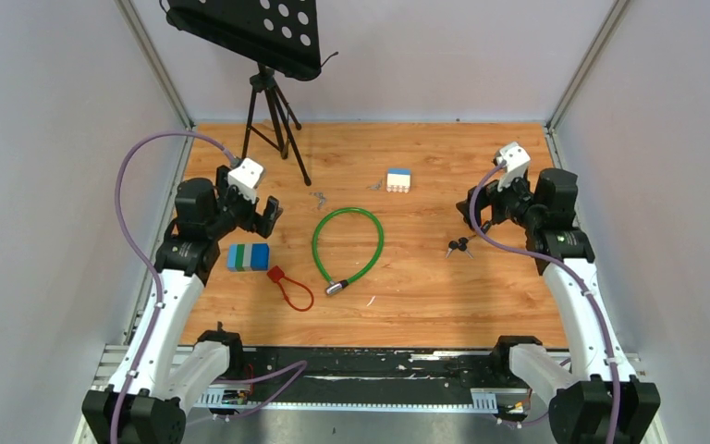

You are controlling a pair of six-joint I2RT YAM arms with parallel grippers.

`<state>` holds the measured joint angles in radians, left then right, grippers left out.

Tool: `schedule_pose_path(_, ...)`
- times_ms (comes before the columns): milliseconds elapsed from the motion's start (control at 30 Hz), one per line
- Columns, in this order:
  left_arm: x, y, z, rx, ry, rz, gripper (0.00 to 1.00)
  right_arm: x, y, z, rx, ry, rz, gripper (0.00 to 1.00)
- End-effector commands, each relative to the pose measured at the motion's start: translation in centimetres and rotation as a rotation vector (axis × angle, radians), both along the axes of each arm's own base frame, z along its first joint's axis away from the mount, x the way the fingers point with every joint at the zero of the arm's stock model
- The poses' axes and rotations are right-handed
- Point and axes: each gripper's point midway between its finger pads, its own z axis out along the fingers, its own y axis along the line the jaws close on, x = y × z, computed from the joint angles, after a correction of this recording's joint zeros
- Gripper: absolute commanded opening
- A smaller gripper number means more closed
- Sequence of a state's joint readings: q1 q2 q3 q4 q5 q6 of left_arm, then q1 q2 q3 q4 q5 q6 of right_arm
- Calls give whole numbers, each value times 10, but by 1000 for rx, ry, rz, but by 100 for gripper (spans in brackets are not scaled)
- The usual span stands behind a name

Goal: Unlock with the key
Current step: Move the lock to the center of the board.

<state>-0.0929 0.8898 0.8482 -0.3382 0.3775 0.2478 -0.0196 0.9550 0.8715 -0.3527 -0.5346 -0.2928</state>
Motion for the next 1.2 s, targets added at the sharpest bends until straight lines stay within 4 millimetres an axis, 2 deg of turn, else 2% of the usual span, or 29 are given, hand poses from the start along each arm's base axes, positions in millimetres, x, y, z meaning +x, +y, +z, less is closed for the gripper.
schedule_pose_path(0,1,-6,0,57,-44,-36,100,-1,8,13,-64,14,13,100)
schedule_pose_path(167,20,-22,-17,127,-12,-46,100,-4,21,12,-106,-6,57,100)
schedule_pose_path(267,33,-34,-29,144,34,-54,100,-4,30,0,-141,6,89,100)
schedule_pose_path(333,40,-41,-38,127,79,-55,100,-6,37,-15,-141,26,112,100)
schedule_pose_path(400,43,-48,-44,103,114,-60,100,-8,43,-26,-171,27,144,100)
schedule_pose_path(467,42,-53,-50,77,148,-63,100,-8,40,-35,-206,52,127,100)
schedule_pose_path(567,36,-59,-60,60,185,-85,100,-5,37,-49,-226,108,112,98)
schedule_pose_path(733,22,-70,-79,79,225,-155,100,-3,42,-59,-248,145,131,96)
schedule_pose_path(900,-5,-102,-100,214,252,-328,100,-9,56,-70,-298,151,189,94)
schedule_pose_path(1033,-27,-127,-119,356,249,-454,100,-8,56,-70,-321,138,186,92)
schedule_pose_path(1167,-39,-143,-135,466,269,-526,100,-9,53,-68,-328,123,179,91)
